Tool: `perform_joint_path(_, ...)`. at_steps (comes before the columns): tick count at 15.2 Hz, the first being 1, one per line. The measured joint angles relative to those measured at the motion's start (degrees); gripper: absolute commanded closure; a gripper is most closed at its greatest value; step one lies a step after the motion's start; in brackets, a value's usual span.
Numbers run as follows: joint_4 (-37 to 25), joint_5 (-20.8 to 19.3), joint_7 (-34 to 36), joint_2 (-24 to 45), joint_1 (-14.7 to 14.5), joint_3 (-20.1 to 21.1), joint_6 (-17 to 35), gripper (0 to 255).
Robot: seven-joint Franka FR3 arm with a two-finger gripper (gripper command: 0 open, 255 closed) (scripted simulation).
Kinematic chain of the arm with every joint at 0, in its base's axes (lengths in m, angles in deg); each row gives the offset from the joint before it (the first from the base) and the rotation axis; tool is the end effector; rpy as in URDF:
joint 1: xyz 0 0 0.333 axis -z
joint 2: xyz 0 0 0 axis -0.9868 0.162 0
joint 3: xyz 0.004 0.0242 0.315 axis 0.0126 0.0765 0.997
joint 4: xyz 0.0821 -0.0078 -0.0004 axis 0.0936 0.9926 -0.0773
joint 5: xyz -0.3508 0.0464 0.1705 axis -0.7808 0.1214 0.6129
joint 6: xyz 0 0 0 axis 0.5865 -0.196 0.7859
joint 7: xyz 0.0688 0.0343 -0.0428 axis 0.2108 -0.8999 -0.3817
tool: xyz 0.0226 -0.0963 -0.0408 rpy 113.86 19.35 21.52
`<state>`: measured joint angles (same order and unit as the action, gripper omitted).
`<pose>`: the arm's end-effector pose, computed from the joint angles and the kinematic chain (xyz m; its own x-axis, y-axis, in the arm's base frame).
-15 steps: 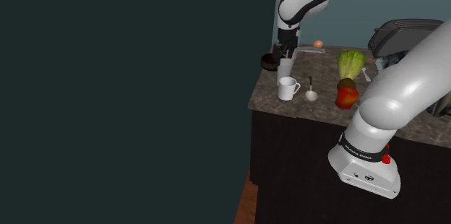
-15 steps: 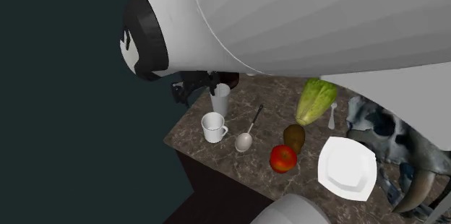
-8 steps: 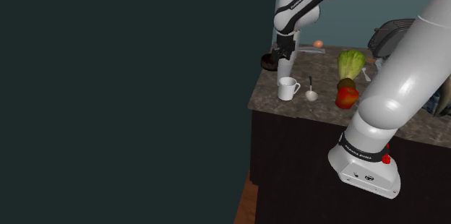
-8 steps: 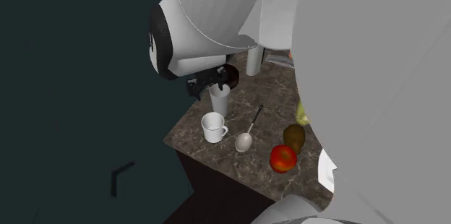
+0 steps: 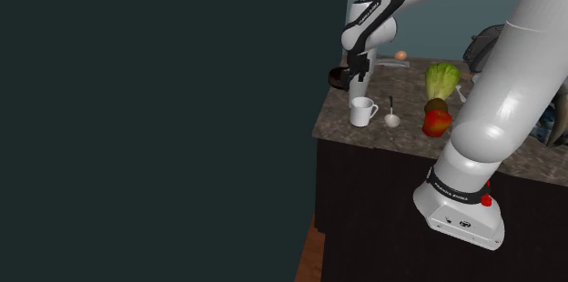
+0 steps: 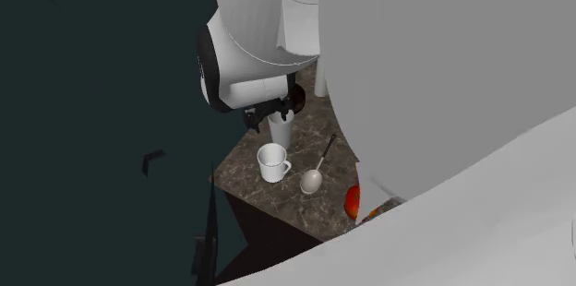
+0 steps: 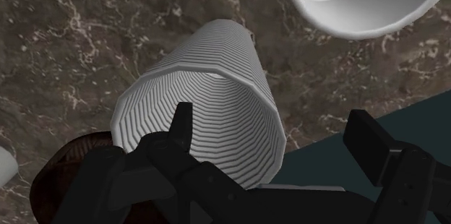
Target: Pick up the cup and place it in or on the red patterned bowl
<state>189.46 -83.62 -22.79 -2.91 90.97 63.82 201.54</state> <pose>0.4224 -0.2694 0.3125 0.9584 -0.2820 0.0431 -0.2847 -0.9552 0.0807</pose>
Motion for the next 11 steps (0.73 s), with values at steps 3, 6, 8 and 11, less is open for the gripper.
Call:
perform_joint_path(3,0.1,0.4,-0.3,0.7,0.0,0.0,0.8,0)
perform_joint_path(6,0.1,0.4,-0.3,0.8,0.1,0.0,0.9,0)
perform_joint_path(8,0.1,0.4,-0.3,0.8,0.1,0.0,0.9,255)
perform_joint_path(11,0.1,0.4,-0.3,0.8,0.1,0.0,0.9,255)
